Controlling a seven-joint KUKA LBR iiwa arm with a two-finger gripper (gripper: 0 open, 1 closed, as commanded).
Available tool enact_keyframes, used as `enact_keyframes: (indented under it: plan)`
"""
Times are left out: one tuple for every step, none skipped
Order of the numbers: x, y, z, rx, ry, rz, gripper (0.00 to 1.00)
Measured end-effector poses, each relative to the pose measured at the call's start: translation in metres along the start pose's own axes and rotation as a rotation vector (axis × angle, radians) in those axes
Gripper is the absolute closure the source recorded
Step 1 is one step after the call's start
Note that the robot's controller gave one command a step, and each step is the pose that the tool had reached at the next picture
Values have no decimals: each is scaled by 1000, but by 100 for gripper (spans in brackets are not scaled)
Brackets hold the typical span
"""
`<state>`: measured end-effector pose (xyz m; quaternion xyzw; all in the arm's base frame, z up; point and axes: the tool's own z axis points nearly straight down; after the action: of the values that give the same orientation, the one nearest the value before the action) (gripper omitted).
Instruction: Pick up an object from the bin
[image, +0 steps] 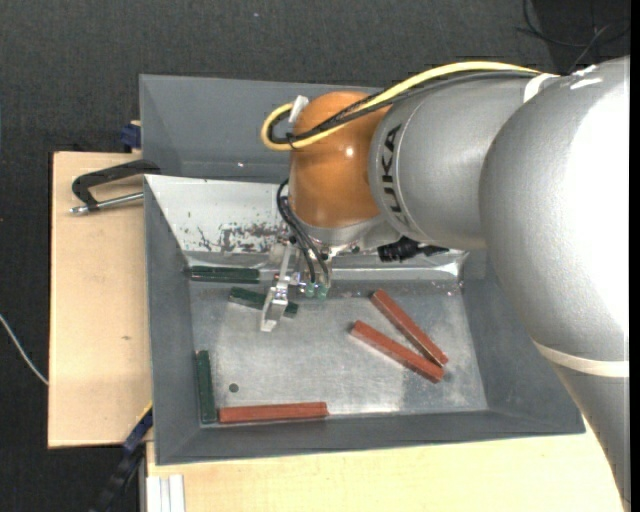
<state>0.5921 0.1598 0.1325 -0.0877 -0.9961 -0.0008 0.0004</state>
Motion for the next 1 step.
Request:
enact_keyframes:
  plan:
    - [-14, -10, 55, -3, -1, -190, 100]
